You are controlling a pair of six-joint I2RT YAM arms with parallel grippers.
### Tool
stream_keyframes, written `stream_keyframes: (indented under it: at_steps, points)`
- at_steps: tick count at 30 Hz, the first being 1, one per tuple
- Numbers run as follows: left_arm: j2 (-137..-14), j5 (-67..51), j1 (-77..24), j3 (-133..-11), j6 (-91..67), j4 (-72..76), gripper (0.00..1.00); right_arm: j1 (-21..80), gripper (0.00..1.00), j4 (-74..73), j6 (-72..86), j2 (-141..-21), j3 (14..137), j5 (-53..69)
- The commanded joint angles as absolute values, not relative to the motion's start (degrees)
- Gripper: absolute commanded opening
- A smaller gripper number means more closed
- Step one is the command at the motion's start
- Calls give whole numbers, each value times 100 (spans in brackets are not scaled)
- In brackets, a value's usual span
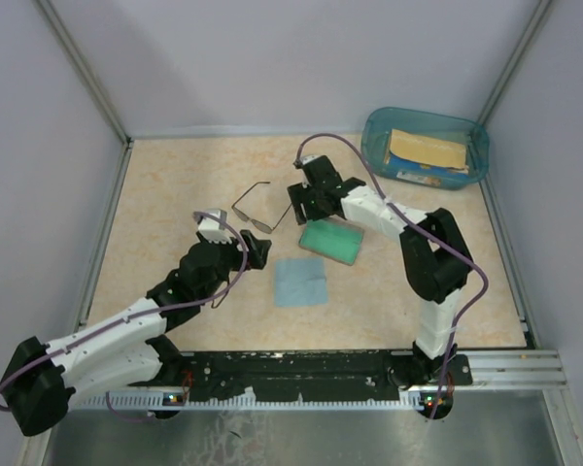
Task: Organize the sunglasses
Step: Fold the glasses cleaning cloth at the center of the board.
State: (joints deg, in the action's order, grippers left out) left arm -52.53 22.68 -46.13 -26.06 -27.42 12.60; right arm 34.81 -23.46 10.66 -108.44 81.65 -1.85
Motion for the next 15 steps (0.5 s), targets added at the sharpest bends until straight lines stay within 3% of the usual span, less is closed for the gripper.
stream_keyframes:
  at_steps: [1,15]
  points:
    - [-5112,2355,-4588,-2524,-2806,1161,100,3610,68,-2204,965,-10814,8436,-77]
    - [-5454,2027,-4588,-2350,-2865,1276,99,3630,73,-1318,1265,-9097,7353,-707]
